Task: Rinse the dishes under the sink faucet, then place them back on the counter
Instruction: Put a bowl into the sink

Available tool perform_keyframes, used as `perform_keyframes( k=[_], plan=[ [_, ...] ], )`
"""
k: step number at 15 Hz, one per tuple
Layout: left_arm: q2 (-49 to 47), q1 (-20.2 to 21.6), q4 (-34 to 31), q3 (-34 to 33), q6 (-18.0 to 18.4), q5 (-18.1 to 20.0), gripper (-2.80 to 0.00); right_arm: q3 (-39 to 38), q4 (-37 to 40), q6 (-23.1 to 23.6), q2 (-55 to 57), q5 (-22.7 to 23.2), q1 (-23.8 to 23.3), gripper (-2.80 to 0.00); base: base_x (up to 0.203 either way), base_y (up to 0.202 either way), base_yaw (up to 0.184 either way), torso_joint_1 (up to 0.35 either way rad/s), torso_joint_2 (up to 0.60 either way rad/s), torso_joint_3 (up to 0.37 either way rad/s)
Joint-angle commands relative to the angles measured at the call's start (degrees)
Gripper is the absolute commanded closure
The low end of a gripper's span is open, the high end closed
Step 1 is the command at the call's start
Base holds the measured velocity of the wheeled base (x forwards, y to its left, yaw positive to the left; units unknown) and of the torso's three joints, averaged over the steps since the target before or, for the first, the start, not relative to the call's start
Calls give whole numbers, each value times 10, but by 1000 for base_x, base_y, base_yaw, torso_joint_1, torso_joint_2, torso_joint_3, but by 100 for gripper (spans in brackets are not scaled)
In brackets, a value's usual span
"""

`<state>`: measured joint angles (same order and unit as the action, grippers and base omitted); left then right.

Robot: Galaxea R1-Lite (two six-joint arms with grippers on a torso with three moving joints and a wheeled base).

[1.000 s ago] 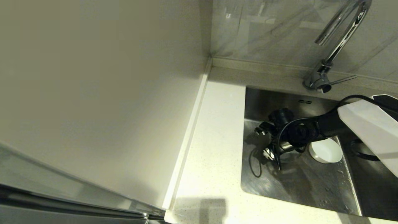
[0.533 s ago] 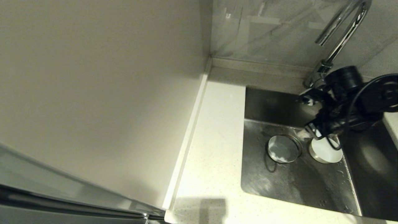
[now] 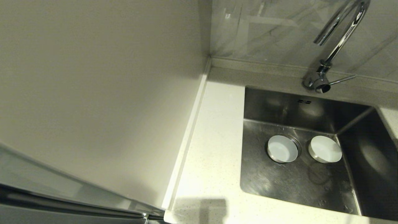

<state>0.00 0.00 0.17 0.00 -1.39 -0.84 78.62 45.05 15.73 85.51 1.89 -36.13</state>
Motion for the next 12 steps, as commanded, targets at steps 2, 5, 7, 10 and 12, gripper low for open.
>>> perform_keyframes(
  k=[2, 5, 7, 10, 12],
  plan=[
    [2, -1, 0, 0, 0, 0, 0, -13, 34, -3, -22, -26, -66, -280, 0, 0, 0, 0, 0, 0],
    [2, 0, 0, 0, 0, 0, 0, -6, 124, -4, -38, -48, -73, -280, 0, 0, 0, 0, 0, 0],
    [2, 0, 0, 0, 0, 0, 0, -7, 160, -22, -19, -49, -72, -280, 0, 0, 0, 0, 0, 0],
    [2, -1, 0, 0, 0, 0, 0, -10, 165, -64, 40, -43, -72, -280, 0, 0, 0, 0, 0, 0],
    [2, 0, 0, 0, 0, 0, 0, -9, 163, -66, 73, -16, -72, -280, 0, 0, 0, 0, 0, 0]
  ],
)
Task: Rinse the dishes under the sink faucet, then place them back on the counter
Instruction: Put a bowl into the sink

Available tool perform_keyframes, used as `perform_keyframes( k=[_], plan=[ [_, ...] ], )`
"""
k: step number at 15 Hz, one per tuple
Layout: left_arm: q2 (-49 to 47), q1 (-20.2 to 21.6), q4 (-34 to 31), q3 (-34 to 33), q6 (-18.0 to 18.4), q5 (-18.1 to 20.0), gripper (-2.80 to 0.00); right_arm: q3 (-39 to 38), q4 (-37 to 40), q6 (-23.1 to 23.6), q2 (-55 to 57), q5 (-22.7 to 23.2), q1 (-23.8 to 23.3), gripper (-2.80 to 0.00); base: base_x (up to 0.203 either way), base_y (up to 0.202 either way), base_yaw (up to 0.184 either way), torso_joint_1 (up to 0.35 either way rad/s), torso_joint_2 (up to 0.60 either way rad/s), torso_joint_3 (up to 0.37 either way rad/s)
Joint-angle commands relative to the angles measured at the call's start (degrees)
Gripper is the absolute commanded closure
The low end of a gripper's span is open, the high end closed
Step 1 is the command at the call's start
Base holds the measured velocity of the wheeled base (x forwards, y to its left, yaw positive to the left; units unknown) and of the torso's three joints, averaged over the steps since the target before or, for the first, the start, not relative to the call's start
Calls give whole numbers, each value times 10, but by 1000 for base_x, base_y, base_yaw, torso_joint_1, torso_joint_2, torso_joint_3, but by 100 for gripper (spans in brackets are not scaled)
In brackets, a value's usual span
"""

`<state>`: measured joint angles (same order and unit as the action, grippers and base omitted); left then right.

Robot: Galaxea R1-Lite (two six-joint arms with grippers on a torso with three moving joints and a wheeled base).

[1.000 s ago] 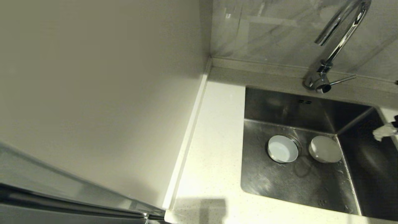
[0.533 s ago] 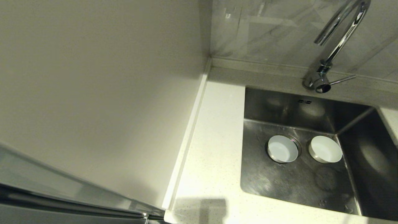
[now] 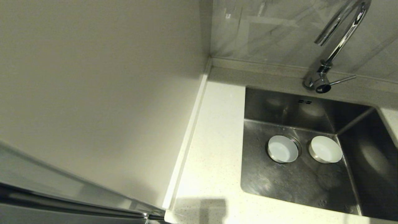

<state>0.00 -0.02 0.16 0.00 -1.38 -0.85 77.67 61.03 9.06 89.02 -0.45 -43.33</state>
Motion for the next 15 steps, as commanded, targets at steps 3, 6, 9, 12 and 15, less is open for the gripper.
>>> perform_keyframes(
  k=[3, 6, 9, 12, 15],
  plan=[
    [2, 0, 0, 0, 0, 0, 0, 8, -4, -1, 79, 12, -3, -280, 0, 0, 0, 0, 0, 0],
    [2, 0, 0, 0, 0, 0, 0, 10, -68, -2, 109, 12, -16, -280, 0, 0, 0, 0, 0, 0],
    [2, 0, 0, 0, 1, 0, 0, 13, -97, -2, 132, 12, -26, -280, 0, 0, 0, 0, 0, 0],
    [2, 0, 0, 0, 0, 0, 0, 14, -98, -2, 150, 12, -34, -280, 0, 0, 0, 0, 0, 0],
    [2, 0, 0, 0, 0, 0, 0, 17, -98, -2, 155, 12, -38, -280, 0, 0, 0, 0, 0, 0]
  ],
)
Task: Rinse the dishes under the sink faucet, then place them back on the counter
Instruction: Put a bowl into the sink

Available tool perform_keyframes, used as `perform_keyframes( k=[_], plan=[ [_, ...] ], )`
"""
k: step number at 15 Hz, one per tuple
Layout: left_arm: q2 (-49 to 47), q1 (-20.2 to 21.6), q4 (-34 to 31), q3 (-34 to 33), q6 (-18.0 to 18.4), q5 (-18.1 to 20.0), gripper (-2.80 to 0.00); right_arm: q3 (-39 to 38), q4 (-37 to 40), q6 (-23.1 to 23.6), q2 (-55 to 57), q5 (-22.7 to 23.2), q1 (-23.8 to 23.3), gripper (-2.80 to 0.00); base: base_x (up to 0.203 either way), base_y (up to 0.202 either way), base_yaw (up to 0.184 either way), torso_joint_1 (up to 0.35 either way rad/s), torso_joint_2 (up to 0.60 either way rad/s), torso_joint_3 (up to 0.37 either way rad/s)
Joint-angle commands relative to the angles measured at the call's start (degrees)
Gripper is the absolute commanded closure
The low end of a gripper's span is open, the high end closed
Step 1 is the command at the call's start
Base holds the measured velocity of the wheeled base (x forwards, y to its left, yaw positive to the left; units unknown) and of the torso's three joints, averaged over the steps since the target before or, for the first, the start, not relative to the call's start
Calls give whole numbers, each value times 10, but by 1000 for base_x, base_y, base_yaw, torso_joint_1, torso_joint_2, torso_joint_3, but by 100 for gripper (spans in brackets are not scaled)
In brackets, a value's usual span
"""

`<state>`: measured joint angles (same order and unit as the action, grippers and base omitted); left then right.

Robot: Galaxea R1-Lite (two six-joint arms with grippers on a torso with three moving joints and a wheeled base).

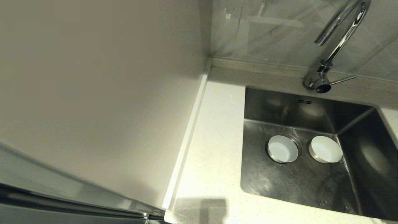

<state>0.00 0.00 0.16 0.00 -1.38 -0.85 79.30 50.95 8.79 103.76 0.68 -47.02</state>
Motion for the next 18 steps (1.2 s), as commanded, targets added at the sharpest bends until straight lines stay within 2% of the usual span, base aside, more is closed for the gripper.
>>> perform_keyframes(
  k=[1, 2, 15, 18],
  plan=[
    [2, 0, 0, 0, 0, 0, 0, 0, 3, 1, 9, -1, -2, -280, 0, 0, 0, 0, 0, 0],
    [2, 0, 0, 0, 0, 0, 0, -1, 3, 1, 10, 0, -1, 0, 0, 0, 0, 0, 0, 0],
    [2, -1, 0, 0, 0, 0, 0, -1, 3, 4, 9, -1, -1, 0, 0, 0, 0, 0, 0, 0],
    [2, 0, 0, 0, 0, 0, 0, 0, 2, 40, -25, 4, 18, 0, 0, 0, 0, 0, 0, 0]
  ],
)
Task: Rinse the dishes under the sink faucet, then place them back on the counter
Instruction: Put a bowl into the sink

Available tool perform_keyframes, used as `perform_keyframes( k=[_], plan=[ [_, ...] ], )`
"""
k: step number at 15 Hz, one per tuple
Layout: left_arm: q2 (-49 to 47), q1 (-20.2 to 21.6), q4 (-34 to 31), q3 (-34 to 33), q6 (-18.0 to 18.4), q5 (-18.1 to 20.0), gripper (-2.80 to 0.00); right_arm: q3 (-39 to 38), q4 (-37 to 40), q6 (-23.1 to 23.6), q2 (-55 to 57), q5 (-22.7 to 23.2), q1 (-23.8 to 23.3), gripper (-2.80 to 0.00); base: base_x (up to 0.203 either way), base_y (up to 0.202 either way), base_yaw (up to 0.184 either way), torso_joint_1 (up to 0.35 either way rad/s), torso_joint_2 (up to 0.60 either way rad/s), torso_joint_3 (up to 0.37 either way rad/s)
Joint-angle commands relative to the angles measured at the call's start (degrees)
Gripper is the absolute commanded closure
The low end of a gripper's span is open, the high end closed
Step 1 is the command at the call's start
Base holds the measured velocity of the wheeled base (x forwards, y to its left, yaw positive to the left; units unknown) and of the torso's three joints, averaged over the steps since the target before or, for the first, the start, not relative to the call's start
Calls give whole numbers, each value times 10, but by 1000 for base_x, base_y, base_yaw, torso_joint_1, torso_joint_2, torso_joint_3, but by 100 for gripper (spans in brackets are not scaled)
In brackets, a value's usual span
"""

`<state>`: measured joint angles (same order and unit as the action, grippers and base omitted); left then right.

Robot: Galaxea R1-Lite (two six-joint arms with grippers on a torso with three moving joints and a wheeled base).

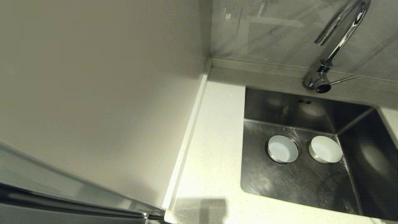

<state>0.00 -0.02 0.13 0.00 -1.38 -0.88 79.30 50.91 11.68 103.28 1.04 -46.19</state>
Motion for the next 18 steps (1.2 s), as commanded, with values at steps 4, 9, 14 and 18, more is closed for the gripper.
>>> perform_keyframes(
  k=[4, 9, 14, 18],
  plan=[
    [2, 0, 0, 0, 0, 0, 0, -4, -16, 20, -48, -5, 100, 0, 0, 0, 0, 0, 0, 0],
    [2, 0, 0, 0, 0, 0, 0, -17, -46, 2, -52, -48, 271, 0, 0, 0, 0, 0, 0, 0],
    [2, 0, 0, 0, 0, 0, 0, -99, -140, -38, -11, -111, 403, 0, 0, 0, 0, 0, 0, 0],
    [2, 0, 0, 0, 0, 0, 0, -117, -198, -43, 58, -123, 450, 0, 0, 0, 0, 0, 0, 0]
  ],
)
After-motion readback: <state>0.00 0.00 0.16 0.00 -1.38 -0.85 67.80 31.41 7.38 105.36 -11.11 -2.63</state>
